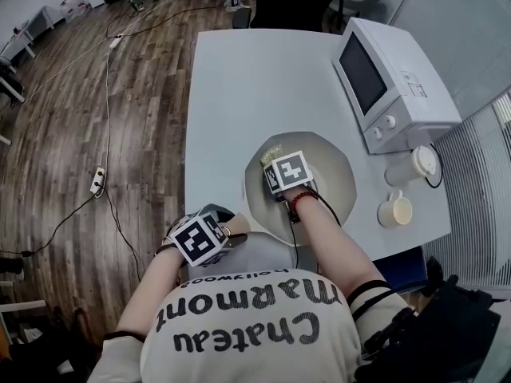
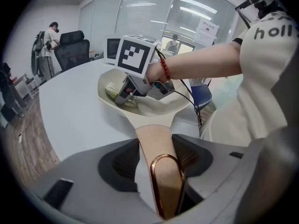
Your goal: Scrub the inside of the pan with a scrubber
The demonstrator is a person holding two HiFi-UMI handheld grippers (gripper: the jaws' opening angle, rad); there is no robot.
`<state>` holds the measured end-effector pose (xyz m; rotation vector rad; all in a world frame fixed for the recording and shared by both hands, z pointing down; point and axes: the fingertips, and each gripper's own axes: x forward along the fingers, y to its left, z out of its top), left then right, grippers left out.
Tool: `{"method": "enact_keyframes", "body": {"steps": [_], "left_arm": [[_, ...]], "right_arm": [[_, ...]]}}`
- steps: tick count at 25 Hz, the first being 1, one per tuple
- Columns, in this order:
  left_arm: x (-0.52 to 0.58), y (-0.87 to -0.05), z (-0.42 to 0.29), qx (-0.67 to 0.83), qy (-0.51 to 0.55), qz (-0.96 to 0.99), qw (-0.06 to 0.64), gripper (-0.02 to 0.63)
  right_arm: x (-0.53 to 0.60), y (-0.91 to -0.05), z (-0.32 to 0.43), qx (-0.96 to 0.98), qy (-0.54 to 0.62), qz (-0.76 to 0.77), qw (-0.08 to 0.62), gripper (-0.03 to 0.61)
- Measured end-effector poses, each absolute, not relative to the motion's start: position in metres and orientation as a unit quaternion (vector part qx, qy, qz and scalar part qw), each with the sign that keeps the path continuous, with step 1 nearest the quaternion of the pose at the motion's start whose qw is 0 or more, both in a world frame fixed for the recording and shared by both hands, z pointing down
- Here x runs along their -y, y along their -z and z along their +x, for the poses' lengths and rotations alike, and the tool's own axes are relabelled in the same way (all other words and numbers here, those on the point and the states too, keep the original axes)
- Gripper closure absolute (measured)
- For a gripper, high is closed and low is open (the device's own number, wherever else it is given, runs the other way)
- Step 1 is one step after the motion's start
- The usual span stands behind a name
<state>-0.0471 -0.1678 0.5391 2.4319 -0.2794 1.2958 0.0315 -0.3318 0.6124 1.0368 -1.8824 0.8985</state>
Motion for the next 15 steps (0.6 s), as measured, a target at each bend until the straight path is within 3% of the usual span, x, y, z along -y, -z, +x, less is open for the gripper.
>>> {"method": "enact_keyframes", "body": {"steps": [15], "left_arm": [[0.168, -0.540, -0.048, 0.096, -0.461, 0.862, 0.189, 0.379]], "right_arm": [[0.357, -0.616, 0.087, 0.674, -0.440, 0.512, 0.298, 0.509]]}}
